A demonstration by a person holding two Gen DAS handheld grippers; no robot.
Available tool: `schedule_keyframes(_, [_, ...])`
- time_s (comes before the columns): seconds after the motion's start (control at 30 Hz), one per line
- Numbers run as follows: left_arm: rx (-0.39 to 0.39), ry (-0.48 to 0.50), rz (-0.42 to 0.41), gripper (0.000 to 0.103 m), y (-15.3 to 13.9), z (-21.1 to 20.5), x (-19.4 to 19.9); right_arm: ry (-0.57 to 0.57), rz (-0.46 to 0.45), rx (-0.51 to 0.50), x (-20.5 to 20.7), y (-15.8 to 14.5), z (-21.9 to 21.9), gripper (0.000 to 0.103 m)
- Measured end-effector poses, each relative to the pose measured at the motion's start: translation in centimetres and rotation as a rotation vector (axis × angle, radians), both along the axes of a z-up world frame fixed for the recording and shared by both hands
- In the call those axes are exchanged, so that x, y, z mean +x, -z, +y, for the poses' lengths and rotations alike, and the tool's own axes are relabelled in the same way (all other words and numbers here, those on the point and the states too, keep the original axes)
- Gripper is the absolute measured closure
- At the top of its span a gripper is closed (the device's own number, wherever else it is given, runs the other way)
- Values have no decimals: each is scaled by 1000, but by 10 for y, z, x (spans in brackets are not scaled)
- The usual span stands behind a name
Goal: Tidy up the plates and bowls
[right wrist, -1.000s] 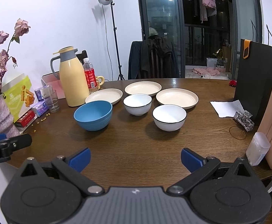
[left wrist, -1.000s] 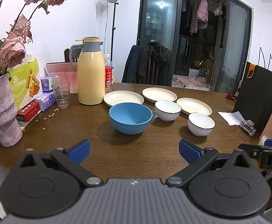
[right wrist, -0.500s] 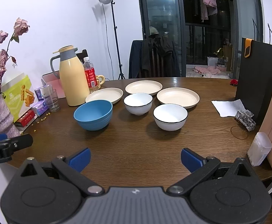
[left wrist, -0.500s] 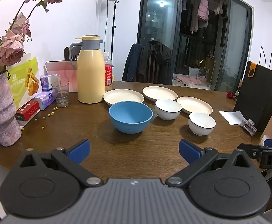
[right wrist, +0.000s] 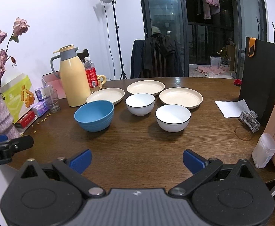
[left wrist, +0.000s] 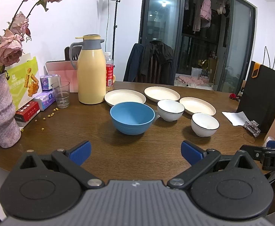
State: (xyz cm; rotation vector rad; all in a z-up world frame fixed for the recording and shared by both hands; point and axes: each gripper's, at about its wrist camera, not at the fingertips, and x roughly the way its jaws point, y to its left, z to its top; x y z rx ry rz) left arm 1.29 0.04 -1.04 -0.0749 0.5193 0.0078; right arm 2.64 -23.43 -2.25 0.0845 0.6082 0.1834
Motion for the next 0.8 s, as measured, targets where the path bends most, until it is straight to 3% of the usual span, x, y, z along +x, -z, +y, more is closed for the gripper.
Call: schedule_keyframes(0.8, [1, 0, 2, 0, 1, 1, 2, 0, 4, -1, 8, 3, 1, 0])
